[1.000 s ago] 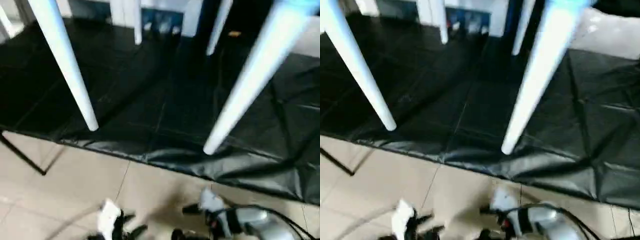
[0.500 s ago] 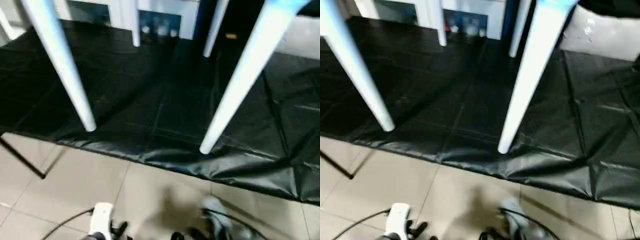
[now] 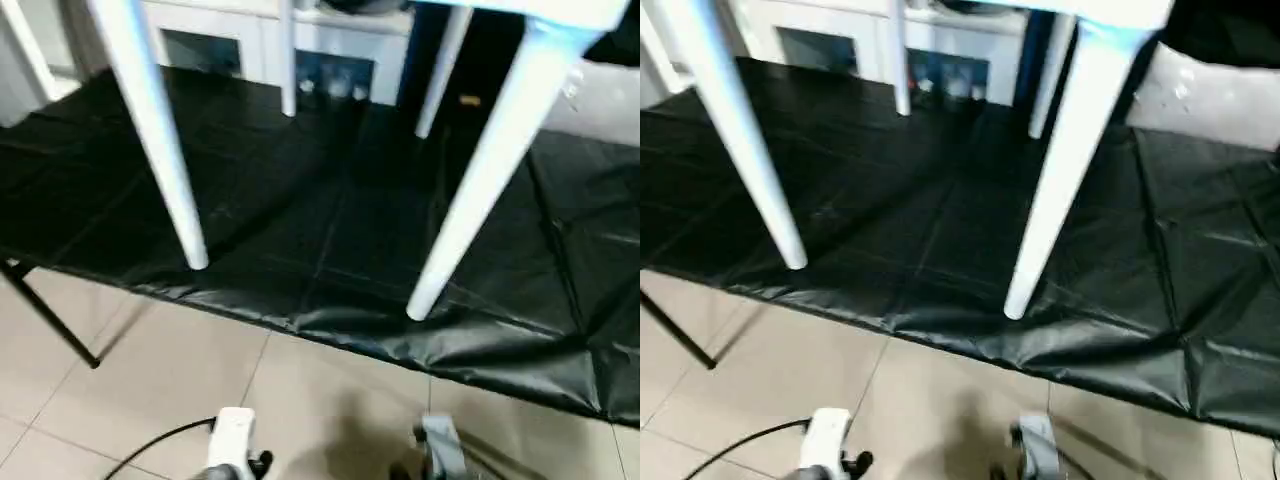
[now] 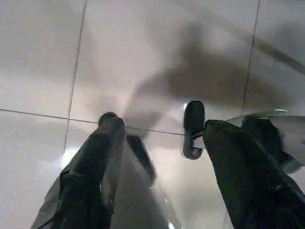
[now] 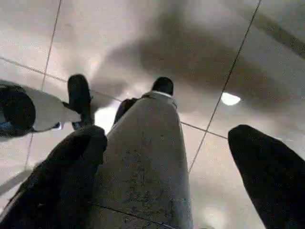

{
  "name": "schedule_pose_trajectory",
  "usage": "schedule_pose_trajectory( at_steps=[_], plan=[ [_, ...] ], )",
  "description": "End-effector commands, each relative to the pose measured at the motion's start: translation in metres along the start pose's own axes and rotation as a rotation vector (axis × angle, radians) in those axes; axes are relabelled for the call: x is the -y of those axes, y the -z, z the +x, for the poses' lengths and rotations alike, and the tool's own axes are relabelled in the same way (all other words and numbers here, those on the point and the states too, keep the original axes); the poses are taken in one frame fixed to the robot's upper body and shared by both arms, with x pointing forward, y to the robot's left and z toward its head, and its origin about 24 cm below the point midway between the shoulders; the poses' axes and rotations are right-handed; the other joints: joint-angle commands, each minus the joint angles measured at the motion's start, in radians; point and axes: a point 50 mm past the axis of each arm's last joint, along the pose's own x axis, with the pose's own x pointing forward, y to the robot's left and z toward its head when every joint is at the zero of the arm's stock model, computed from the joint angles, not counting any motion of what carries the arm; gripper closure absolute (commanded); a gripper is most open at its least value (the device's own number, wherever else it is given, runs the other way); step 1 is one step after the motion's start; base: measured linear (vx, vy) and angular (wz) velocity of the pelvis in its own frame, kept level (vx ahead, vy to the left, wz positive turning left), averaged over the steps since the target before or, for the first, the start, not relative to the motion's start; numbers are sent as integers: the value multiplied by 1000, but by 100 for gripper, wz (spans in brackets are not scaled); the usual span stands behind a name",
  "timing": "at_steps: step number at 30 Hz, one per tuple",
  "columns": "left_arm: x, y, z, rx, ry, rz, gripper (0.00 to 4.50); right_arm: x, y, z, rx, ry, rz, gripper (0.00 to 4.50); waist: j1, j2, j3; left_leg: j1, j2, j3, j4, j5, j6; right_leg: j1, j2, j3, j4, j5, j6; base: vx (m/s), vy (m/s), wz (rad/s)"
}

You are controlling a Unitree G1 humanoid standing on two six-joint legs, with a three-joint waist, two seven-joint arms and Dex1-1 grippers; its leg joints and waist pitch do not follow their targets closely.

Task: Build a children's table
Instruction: Flip table

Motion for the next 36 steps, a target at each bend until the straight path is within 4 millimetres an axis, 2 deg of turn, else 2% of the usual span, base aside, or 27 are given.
schedule_pose_trajectory(
  at_steps=[1,3,4,5,6,7,8,9,10,11,12,13,14,15,16,17,18,19,20,21,22,23,26,29,32,34,36],
  plan=[
    [10,16,-1,-76,-5,6,155,0,10,0,-16,9,32,0,7,-5,-33,-9,113,-45,-80,-168,62,37,-158,98,-106,-348,-140,0,0,0],
    [15,16,0,-81,-13,7,155,0,11,0,-14,21,34,0,9,-6,-34,-8,111,-47,-81,-176,63,35,-159,98,-108,-364,-134,0,0,0],
    [19,14,0,-79,-4,0,155,1,13,0,-21,23,42,0,7,-7,-33,-13,112,-49,-83,-174,64,38,-157,97,-107,-360,-131,0,0,0],
    [22,14,1,-82,0,-7,155,1,14,0,-26,20,58,0,12,-9,-42,45,98,5,-57,-201,-8,5,-123,136,-120,-357,-111,0,0,0],
    [27,13,1,-87,8,-13,155,2,17,0,-36,18,84,0,11,-20,-21,27,80,11,-57,-218,-4,7,-121,148,-121,-379,-123,17,11,-27],
    [28,12,1,-88,11,-13,155,3,18,-1,-39,19,91,0,22,-21,-34,22,68,12,-47,-207,1,26,-133,167,-117,-391,-135,6,38,-39],
    [34,10,2,-84,17,-8,155,5,22,-1,-52,26,101,0,58,-25,-27,34,65,-1,9,-209,45,28,-196,254,-148,-479,-198,6,38,-39],
    [36,8,2,-82,18,-2,155,5,23,-1,-56,30,106,0,66,-29,-25,18,55,-14,34,-195,47,48,-213,287,-155,-507,-220,7,64,-41],
    [39,7,3,-80,19,12,155,6,25,-1,-59,36,114,0,84,-22,-22,-12,48,-55,67,-164,28,71,-229,325,-157,-500,-266,12,91,-57],
    [44,4,3,-78,19,18,155,7,27,-2,-60,39,117,0,83,-8,-29,-54,60,-106,55,-60,62,79,-247,256,-137,-392,-296,12,91,-57],
    [45,4,3,-79,18,16,155,7,27,-2,-59,39,113,0,75,-14,-29,-48,54,-100,35,-38,66,65,-213,225,-130,-354,-294,-2,133,-33],
    [33,9,2,-83,6,11,155,6,25,-1,-58,35,100,0,67,-8,-23,-25,52,-92,-13,-6,66,37,-155,184,-123,-345,-281,-20,194,-2],
    [7,20,-2,-94,-20,5,155,5,20,-1,-55,30,84,0,17,6,-17,0,87,-69,-98,-128,98,3,-38,119,-72,-278,-227,-20,194,-2],
    [4,21,-2,-98,-25,7,155,5,20,-1,-55,30,85,0,4,13,-30,8,100,-78,-106,-194,92,12,-41,111,-59,-244,-216,1,204,8],
    [3,22,-3,-101,-27,9,155,5,21,-1,-56,29,86,0,-10,23,-34,19,106,-73,-111,-299,55,8,-47,109,-63,-176,-199,-1,170,12],
    [1,23,-3,-106,-32,10,155,4,21,-1,-59,28,91,0,-21,19,-31,14,106,-72,-118,-338,35,12,-51,109,-65,-160,-190,-1,170,12],
    [1,23,-3,-106,-32,10,155,4,21,-1,-59,28,91,0,-36,13,-28,-3,95,-70,-122,-373,6,22,-62,107,-68,-162,-171,-44,152,3],
    [0,23,-3,-102,-42,11,155,4,21,-1,-61,27,91,0,-40,14,-21,-4,89,-67,-126,-424,-5,19,-64,105,-76,-217,-156,-29,119,-3],
    [-1,22,-3,-89,-65,8,155,3,20,0,-58,28,90,0,-53,8,-23,3,78,-68,-118,-497,-26,14,-85,107,-97,-337,-118,-29,119,-3],
    [-2,21,-3,-87,-69,7,155,3,20,0,-57,28,90,0,-54,5,-26,-3,75,-68,-116,-483,-24,18,-91,108,-98,-342,-112,6,85,-4],
    [-2,19,-3,-66,-90,8,155,3,19,0,-45,35,92,0,-53,3,-27,-4,76,-66,-115,-454,-16,15,-99,111,-100,-335,-107,0,0,0],
    [-2,18,-3,-59,-102,1,155,3,18,0,-35,37,93,0,-51,9,-25,-3,75,-64,-114,-445,-12,11,-101,114,-101,-327,-109,0,0,0],
    [-2,20,-3,-85,-129,1,155,4,16,0,-22,42,90,0,-44,-1,-28,-4,75,-49,-104,-338,25,10,-107,123,-96,-249,-134,0,0,0],
    [2,24,-3,-130,-131,23,155,6,16,-1,-22,51,73,0,-40,-5,-35,-9,75,-44,-98,-237,54,17,-109,124,-86,-158,-153,0,0,0],
    [9,22,-2,-129,-133,23,155,10,18,-1,-29,79,56,0,-37,-14,-46,-17,69,-35,-77,-55,136,23,-110,119,-66,1,-200,58,-46,-1],
    [-1,26,-3,-135,-144,25,155,9,18,-1,-29,77,52,0,-35,-15,-45,-19,68,-32,-69,-15,176,19,-109,120,-59,41,-222,52,-53,0],
    [-10,29,-5,-138,-154,24,155,7,17,-1,-31,76,49,0,-36,-13,-45,-18,71,-31,-70,-14,194,21,-110,118,-60,14,-229,38,-54,-1]
  ],
)
